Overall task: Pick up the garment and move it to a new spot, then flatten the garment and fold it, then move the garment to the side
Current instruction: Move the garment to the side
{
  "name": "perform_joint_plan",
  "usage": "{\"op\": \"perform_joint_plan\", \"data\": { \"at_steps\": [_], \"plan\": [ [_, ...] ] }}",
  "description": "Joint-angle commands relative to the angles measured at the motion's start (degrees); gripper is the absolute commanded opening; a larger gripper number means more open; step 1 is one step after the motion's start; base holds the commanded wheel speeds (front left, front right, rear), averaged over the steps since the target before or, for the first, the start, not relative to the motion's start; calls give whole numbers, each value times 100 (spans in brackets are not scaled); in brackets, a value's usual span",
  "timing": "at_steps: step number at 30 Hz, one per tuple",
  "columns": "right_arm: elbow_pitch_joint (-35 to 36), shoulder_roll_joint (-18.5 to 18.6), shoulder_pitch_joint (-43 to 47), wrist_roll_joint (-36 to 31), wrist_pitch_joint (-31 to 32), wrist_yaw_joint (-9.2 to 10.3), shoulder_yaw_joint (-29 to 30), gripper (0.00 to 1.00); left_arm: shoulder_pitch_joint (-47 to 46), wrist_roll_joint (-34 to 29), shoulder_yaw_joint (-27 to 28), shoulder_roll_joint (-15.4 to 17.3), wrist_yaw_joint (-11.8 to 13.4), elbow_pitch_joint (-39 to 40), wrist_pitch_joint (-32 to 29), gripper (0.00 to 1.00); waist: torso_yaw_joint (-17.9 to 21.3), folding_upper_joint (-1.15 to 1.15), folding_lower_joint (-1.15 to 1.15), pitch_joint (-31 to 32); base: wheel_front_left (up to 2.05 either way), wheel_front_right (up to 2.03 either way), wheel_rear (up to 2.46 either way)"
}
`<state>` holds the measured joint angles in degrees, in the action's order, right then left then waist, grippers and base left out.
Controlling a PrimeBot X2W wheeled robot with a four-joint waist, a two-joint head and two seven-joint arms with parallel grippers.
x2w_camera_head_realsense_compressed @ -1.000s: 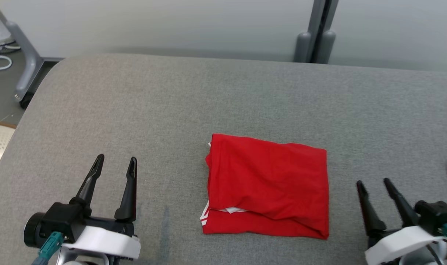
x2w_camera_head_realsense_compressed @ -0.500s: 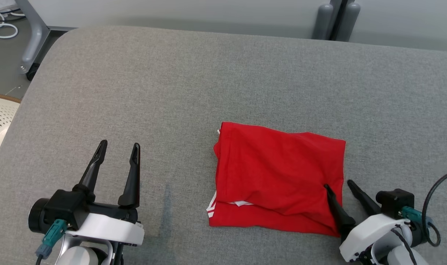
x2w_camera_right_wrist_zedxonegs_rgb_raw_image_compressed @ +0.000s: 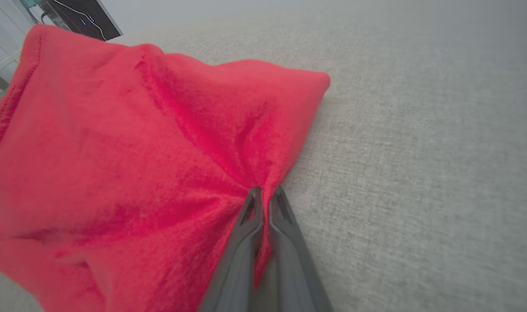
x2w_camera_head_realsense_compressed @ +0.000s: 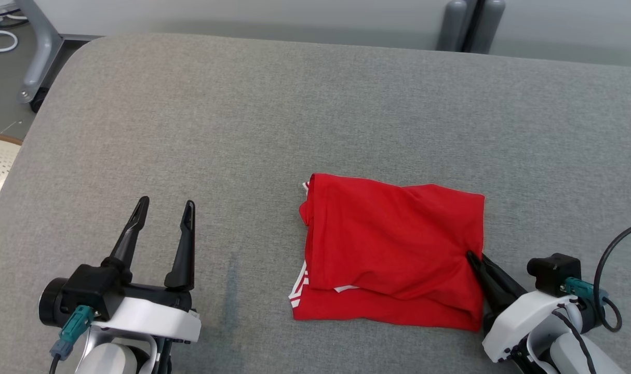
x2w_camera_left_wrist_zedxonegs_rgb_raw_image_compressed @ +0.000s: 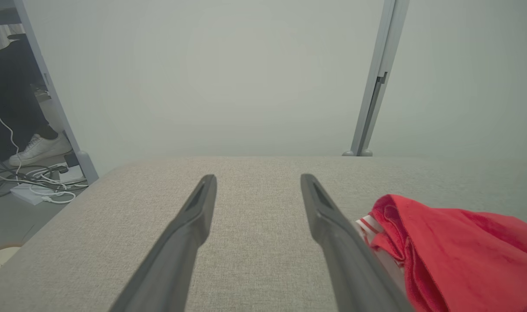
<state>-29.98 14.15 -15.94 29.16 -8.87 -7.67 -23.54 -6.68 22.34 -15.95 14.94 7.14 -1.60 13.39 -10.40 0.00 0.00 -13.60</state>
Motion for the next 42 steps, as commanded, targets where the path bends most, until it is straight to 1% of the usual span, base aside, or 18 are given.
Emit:
{"op": "perform_joint_plan", "data": {
  "at_steps": [1, 8, 9, 14, 19, 22, 26, 29, 33, 34, 38, 42],
  "plan": [
    [-47, 115, 8, 28, -32, 32, 1, 0, -118, 24, 20, 16, 2, -9, 29, 100, 28, 0, 0, 10, 0, 0, 0],
    [223, 392, 108, -22, -48, 31, -161, 0, -35, 22, 95, 129, 20, 18, 56, 100, 413, 0, 0, 75, 0, 0, 0],
    [326, 541, 166, -98, -33, 31, -127, 0, 10, 22, 110, 168, 26, 54, 57, 100, 577, 0, 0, 87, 0, 0, 0],
    [678, 900, 407, -317, 99, 20, 48, 0, 98, 13, 137, 247, 47, 167, 29, 100, 1058, 0, 0, 104, 0, 0, 0],
    [1059, 1101, 598, -431, 275, 19, 241, 0, 90, -38, 93, 312, 71, 288, -38, 100, 1514, 0, 0, 27, 0, 0, 0],
    [1267, 1135, 538, -521, 366, 18, 219, 0, 40, -50, 89, 340, 80, 352, -65, 100, 1770, 0, 0, -51, 0, 0, 0],
    [1477, 1259, 224, -651, 475, 19, 52, 0, -61, -78, 76, 393, 76, 432, -130, 100, 2097, 0, 0, -216, 0, 0, 0],
    [1579, 1386, -216, -708, 521, 19, -147, 0, -157, -127, 96, 481, 103, 555, -201, 100, 2344, 0, 0, -452, 0, 0, 0],
    [1412, 1626, -989, -670, 440, 20, -322, 0, -307, -213, 75, 623, 76, 725, -369, 100, 2648, 0, 0, -839, 0, 0, 0],
    [1412, 1626, -989, -670, 440, 20, -322, 0, -307, -213, 75, 623, 76, 725, -369, 100, 2648, 0, 0, -839, 0, 0, 0],
    [1005, 1788, -1744, -575, 190, 19, -342, 0, -508, -306, 51, 803, 19, 852, -551, 100, 2821, 0, 0, -1173, 0, 0, 0],
    [464, 1939, -2347, -445, -94, 19, -169, 0, -665, -406, 23, 936, 6, 990, -711, 100, 2884, 0, 0, -1436, 0, 0, 0]
  ]
}}
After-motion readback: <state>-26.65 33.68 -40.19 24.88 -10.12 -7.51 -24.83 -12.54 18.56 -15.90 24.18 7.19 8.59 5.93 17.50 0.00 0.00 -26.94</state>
